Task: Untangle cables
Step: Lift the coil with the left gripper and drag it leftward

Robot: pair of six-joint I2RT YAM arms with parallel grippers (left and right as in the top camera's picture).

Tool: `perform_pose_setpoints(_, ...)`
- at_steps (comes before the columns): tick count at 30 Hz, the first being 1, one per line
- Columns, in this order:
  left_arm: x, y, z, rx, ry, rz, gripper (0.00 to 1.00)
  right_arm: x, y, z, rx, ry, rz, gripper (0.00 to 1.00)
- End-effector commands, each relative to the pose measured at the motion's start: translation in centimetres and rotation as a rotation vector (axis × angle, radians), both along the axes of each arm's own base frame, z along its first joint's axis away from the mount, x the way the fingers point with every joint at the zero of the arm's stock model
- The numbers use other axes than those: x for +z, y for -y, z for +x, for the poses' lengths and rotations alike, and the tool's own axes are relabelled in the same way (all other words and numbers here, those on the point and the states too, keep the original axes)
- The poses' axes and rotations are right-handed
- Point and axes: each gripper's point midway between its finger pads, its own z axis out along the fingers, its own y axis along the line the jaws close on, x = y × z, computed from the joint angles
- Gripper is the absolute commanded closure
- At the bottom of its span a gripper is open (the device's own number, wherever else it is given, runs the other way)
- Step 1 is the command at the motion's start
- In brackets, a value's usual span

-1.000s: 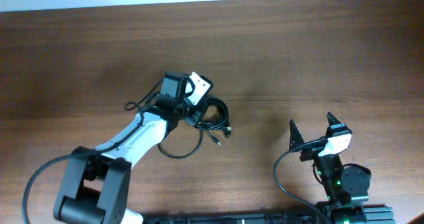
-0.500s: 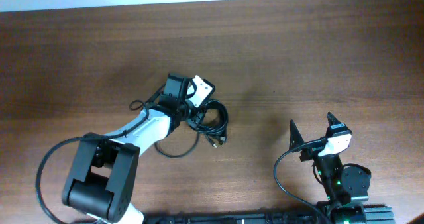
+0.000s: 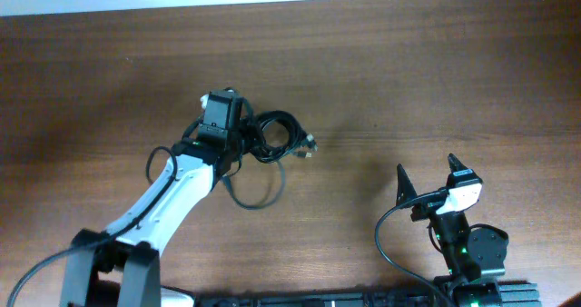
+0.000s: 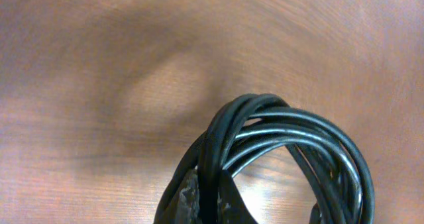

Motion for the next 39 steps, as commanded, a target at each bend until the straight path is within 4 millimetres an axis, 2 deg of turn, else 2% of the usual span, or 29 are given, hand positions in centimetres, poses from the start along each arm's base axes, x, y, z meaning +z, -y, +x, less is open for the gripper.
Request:
perform_pose_setpoints(1, -0.1, -1.3, -2.1, 0.518, -0.212, -0.24, 1.0, -0.3, 0.0, 0.0, -0.003, -0.003, 0.0, 0.01)
perform_pose_setpoints(2, -0.8, -1.6, -3.2, 0.585, -0.273, -0.244, 1.0, -0.3, 0.0, 0.0, -0.003, -0.003, 0.0, 0.01)
perform_pose_setpoints(3, -1.0, -1.8, -3.6, 0.612, -0.296, -0.246, 0.86, -0.3, 0.0, 0.0, -0.003, -0.003, 0.0, 0.01)
perform_pose_setpoints(4, -1.0, -1.8, -3.7, 0.612, -0.296, -0.244, 0.65, -0.3, 0.0, 0.0, -0.003, -0.003, 0.0, 0.01)
perform_pose_setpoints(6, -1.0, -1.8, -3.7, 0.571, -0.286, -0.221, 0.41, -0.3, 0.0, 0.0, -0.003, -0.003, 0.0, 0.01)
perform_pose_setpoints(8, -1.0, -1.8, -3.6, 0.495, -0.266, -0.179, 0.19, -0.3, 0.0, 0.0, -0.003, -0.003, 0.0, 0.01)
perform_pose_setpoints(9, -0.9, -1.8, -3.5, 0.396, -0.234, -0.124, 0.08, -0.3, 0.0, 0.0, -0.003, -0.003, 0.0, 0.01)
perform_pose_setpoints(10, -0.9, -2.0, -3.3, 0.284, -0.195, -0.045, 0.07, -0.3, 0.0, 0.0, -0.003, -0.003, 0.0, 0.01)
perform_pose_setpoints(11, -0.9, -2.8, -3.1, 0.183, -0.148, 0.064, 0.14, -0.3, 0.0, 0.0, -0.003, -0.003, 0.0, 0.01)
perform_pose_setpoints(12, -0.9, -3.6, -2.8, 0.137, -0.119, 0.142, 0.31, -0.3, 0.0, 0.0, -0.003, -0.003, 0.0, 0.01)
perform_pose_setpoints(14, -0.9, -4.3, -2.6, 0.068, -0.09, 0.233, 0.51, -0.3, 0.0, 0.0, -0.003, -0.003, 0.0, 0.01)
perform_pose_setpoints(16, -1.0, -4.3, -2.6, 0.062, -0.094, 0.238, 0.6, -0.3, 0.0, 0.0, -0.003, -0.003, 0.0, 0.01)
perform_pose_setpoints(19, -1.8, -4.3, -2.7, 0.039, -0.11, 0.256, 0.61, -0.3, 0.0, 0.0, -0.003, -0.003, 0.0, 0.01)
perform_pose_setpoints(21, -2.9, -3.7, -2.5, -0.076, -0.112, 0.287, 0.5, -0.3, 0.0, 0.0, -0.003, -0.003, 0.0, 0.01)
perform_pose_setpoints(22, -3.5, -3.2, -2.6, -0.13, -0.119, 0.288, 0.48, -0.3, 0.0, 0.0, -0.003, -0.003, 0.0, 0.01)
perform_pose_setpoints(25, -4.8, -2.9, -2.8, -0.149, -0.15, 0.283, 0.49, -0.3, 0.0, 0.0, -0.003, -0.003, 0.0, 0.01)
perform_pose_setpoints(27, -5.7, -2.8, -2.9, -0.155, -0.174, 0.281, 0.58, -0.3, 0.0, 0.0, -0.003, -0.003, 0.0, 0.01)
perform_pose_setpoints(29, -5.9, -2.8, -3.0, -0.157, -0.179, 0.279, 0.64, -0.3, 0.0, 0.0, -0.003, -0.003, 0.0, 0.01)
perform_pose_setpoints(34, -6.2, -2.8, -3.1, -0.157, -0.187, 0.282, 0.68, -0.3, 0.0, 0.0, -0.003, -0.003, 0.0, 0.01)
perform_pose_setpoints(36, -6.9, -2.9, -3.3, -0.16, -0.208, 0.287, 0.74, -0.3, 0.0, 0.0, -0.003, -0.003, 0.0, 0.01)
perform_pose_setpoints(39, -8.1, -3.0, -3.7, -0.164, -0.243, 0.297, 0.77, -0.3, 0.0, 0.0, -0.003, -0.003, 0.0, 0.01)
